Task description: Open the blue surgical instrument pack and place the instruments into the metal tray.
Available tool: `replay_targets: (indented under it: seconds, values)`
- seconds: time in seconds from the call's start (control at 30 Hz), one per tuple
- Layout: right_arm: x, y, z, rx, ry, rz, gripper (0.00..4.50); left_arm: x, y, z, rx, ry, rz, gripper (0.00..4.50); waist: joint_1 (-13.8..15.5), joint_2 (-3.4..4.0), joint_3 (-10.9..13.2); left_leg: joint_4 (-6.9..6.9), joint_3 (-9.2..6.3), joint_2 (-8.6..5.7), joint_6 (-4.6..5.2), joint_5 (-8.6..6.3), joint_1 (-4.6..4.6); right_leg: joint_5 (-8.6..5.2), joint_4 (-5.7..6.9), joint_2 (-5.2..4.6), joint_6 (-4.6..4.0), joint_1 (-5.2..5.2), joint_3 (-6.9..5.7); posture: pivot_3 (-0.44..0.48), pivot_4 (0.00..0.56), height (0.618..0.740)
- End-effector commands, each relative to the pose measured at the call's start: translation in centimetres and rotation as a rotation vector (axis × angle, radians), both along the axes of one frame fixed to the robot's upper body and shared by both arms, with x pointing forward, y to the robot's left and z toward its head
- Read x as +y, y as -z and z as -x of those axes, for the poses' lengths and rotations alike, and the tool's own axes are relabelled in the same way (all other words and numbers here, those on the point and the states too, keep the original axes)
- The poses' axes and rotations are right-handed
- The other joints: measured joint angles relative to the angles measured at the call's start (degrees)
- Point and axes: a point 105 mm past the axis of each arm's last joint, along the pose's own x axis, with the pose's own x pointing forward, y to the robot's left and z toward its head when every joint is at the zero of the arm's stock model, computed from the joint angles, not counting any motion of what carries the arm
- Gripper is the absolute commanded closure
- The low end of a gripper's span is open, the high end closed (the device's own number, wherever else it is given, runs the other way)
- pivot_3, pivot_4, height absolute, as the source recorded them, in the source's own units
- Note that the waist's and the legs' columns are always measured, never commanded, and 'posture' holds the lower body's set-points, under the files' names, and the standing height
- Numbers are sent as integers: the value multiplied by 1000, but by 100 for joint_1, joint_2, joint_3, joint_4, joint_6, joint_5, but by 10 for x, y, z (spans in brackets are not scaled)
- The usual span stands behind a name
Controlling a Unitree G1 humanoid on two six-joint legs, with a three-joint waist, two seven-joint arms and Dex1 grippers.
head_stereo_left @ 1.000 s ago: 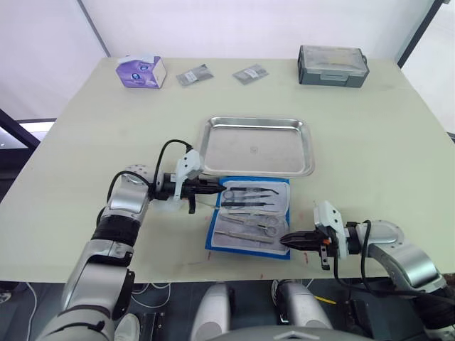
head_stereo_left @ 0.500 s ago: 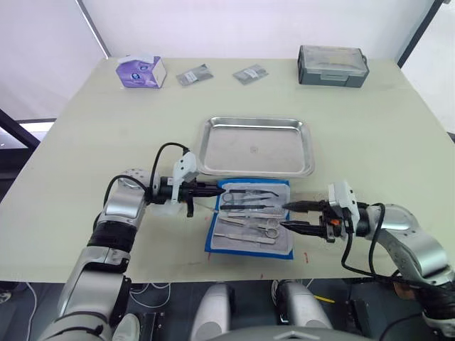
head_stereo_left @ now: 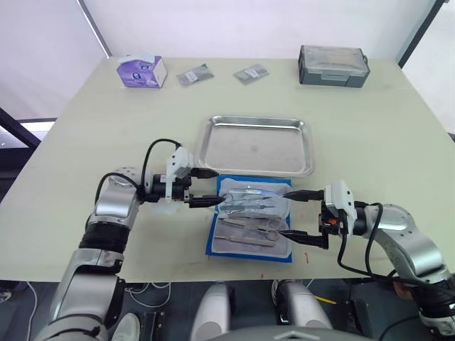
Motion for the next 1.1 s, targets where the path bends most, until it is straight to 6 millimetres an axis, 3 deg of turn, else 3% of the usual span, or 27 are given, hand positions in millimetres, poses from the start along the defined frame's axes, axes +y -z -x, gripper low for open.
replay_targets:
  seconds: [0.03, 0.33, 0.5, 0.93, 1.1]
  values:
    - [1, -4, 2, -37, -16, 3, 0, 8, -26, 9, -91, 52, 11, 68, 2, 0, 0, 0, 0, 0, 0, 0, 0, 0, 0, 0, 0, 0, 0, 0, 150, 731]
    - [3, 4, -4, -86, 2, 47, 0, 18, -47, 36, -170, 192, -35, 68, 11, 0, 0, 0, 4, 0, 0, 0, 0, 0, -1, -2, 0, 0, 0, 0, 150, 731]
    - [4, 13, -18, -117, 46, 80, 0, 14, -52, 54, -192, 285, -30, 68, 4, -1, 2, -1, 6, 2, 0, 0, 0, 0, -1, -1, 0, -1, 2, 0, 150, 731]
    - [-3, 42, -21, -50, 99, 66, 0, 6, -48, 61, -173, 287, 20, 68, 5, -1, 2, -1, 7, 2, 0, 0, 1, 0, -2, -1, 0, -1, 2, 0, 150, 731]
    - [0, 43, -20, -41, 98, 41, 0, 5, -47, 60, -169, 278, 28, 68, 4, -1, 2, -1, 7, 3, 0, 0, 1, 0, -1, 1, 0, -1, 2, 0, 150, 731]
